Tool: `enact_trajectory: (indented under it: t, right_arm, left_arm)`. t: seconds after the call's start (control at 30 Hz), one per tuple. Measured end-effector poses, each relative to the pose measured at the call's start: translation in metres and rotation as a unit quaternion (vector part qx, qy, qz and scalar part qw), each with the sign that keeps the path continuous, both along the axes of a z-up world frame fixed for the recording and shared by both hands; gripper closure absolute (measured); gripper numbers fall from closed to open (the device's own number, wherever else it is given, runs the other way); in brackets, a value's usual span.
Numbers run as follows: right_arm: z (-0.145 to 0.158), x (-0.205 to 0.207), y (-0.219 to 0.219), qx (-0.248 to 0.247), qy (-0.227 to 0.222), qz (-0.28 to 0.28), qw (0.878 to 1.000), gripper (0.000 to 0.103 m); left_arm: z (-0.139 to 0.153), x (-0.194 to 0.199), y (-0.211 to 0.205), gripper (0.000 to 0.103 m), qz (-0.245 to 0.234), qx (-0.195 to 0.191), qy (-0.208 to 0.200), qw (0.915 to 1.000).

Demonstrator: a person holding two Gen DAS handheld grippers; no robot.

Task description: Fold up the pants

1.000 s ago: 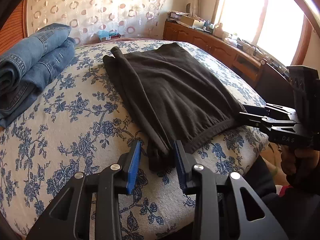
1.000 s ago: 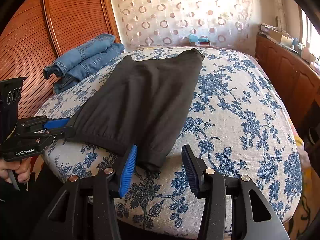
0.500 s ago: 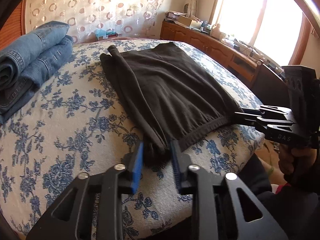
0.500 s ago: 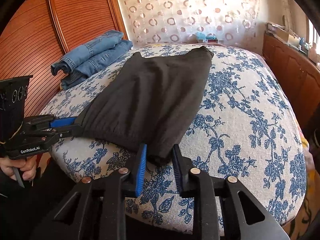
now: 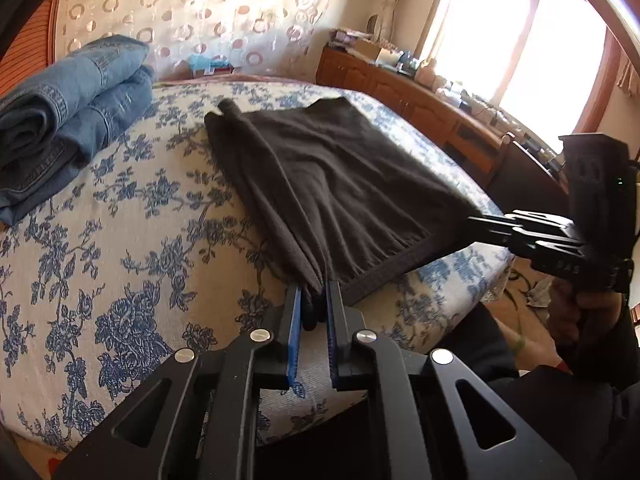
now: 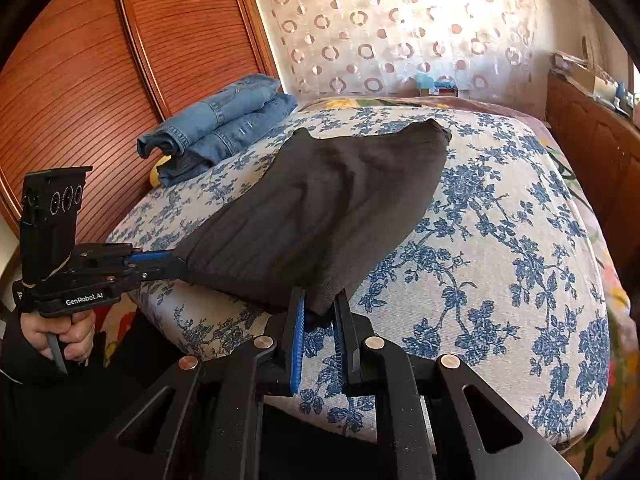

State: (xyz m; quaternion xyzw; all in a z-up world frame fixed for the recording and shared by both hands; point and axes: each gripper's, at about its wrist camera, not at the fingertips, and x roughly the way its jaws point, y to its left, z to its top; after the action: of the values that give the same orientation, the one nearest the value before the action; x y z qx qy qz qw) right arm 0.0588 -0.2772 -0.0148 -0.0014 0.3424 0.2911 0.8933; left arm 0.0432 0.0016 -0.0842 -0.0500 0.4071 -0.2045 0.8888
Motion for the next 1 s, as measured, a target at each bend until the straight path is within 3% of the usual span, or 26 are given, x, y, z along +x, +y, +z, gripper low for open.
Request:
enact_trajectory:
  t: [0.1, 0.33, 0.6, 0.83, 1.0]
  right_arm:
    - [-0.002, 0.001, 0.001, 0.001, 0.001, -0.001, 1.0, 0.09]
    - [-0.005, 0.003, 0.002, 0.0, 0.005, -0.006, 1.0, 0.09]
    - [-0.01, 0.006, 0.005, -0.001, 0.011, -0.01, 1.0, 0.09]
    - [-0.013, 0.008, 0.005, 0.002, 0.014, -0.011, 1.0, 0.09]
    - [-0.016, 0.01, 0.004, 0.003, 0.016, -0.011, 1.0, 0.09]
  left_arm:
    - [-0.001, 0.003, 0.003, 0.087, 0.006, 0.0, 0.004, 1.0]
    - [0.02, 0.023, 0.012, 0.065, 0.032, 0.024, -0.026, 0.9989]
    - [0.04, 0.091, -0.02, 0.065, -0.013, 0.053, -0.062, 0.9966]
    - [0.017, 0.158, -0.037, 0.065, -0.029, 0.097, -0.019, 0.9947]
    - [-0.002, 0.173, -0.009, 0.065, 0.013, 0.136, 0.013, 0.9906]
